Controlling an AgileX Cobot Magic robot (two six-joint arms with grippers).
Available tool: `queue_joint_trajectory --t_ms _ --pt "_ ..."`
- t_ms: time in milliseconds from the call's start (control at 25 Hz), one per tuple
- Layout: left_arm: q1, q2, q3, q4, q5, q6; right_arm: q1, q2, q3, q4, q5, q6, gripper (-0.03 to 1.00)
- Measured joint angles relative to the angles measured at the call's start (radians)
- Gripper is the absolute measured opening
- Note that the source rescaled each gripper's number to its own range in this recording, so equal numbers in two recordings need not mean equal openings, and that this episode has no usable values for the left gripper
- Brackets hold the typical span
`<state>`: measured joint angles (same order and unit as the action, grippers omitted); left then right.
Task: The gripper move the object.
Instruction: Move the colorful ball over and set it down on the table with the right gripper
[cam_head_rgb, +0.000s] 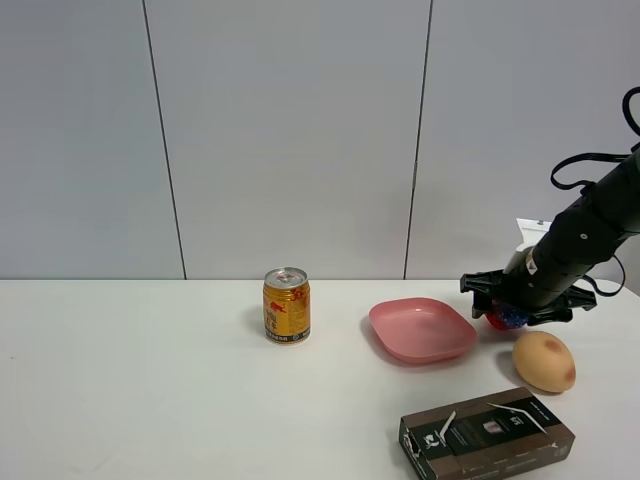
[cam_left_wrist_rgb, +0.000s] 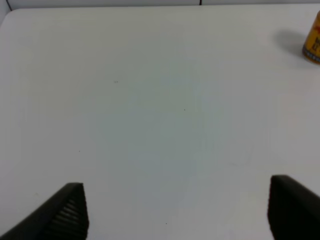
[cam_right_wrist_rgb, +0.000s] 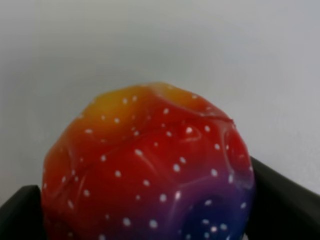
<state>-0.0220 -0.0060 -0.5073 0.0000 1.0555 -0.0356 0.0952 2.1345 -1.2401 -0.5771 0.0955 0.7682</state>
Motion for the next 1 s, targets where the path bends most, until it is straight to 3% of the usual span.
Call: queue_joint_trajectory --t_ms 160,320,1000 --pt "0.0 0.0 0.0 0.0 0.0 0.0 0.0 0.0 0.0 0.0 -0.001 0.0 0.47" --pt "0.0 0.0 0.0 0.0 0.0 0.0 0.0 0.0 0.0 0.0 -0.001 0.0 0.55" --pt "0.0 0.0 0.0 0.0 0.0 0.0 0.0 -0.045 0.0 0.0 0.021 -0.001 0.55"
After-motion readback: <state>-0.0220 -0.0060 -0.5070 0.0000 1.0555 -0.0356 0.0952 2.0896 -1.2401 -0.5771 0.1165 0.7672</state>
